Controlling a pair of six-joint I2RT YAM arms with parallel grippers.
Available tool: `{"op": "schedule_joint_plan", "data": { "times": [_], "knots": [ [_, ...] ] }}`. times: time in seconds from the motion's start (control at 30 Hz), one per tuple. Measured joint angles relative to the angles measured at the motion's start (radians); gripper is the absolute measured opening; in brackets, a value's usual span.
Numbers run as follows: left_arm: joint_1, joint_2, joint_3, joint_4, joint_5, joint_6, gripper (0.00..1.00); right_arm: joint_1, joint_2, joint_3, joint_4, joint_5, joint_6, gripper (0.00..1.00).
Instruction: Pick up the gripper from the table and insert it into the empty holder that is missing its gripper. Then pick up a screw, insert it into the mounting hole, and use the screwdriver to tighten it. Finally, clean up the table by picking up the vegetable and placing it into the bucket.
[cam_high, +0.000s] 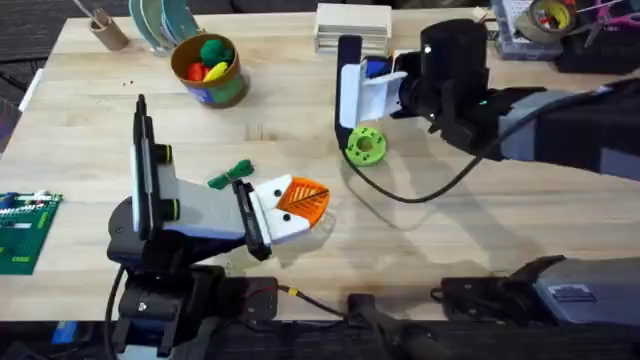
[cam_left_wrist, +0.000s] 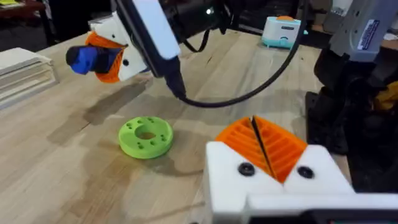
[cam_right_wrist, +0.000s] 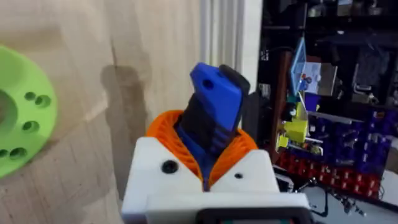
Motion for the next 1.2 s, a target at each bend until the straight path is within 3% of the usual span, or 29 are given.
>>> {"op": "schedule_joint_plan", "data": {
  "times": [0.43,0.67,0.8,0.83,1.2],
  "knots": [
    [0.0,0.0,0.0,0.0,0.0,0.0,0.017,-0.008,0.18,0.0,0.019,0.035,-0.063,0.033],
    [0.0,0.0,0.0,0.0,0.0,0.0,0.017,-0.008,0.183,0.0,0.024,0.042,-0.023,0.351],
    [0.0,0.0,0.0,0.0,0.0,0.0,0.017,-0.008,0.174,0.015,0.046,0.054,0.007,0.91],
    [0.0,0.0,0.0,0.0,0.0,0.0,0.017,-0.01,0.169,0.021,0.046,0.056,0.014,0.97],
    [0.0,0.0,0.0,0.0,0.0,0.0,0.017,-0.012,0.138,0.019,0.02,0.073,0.166,0.993]
  ]
}}
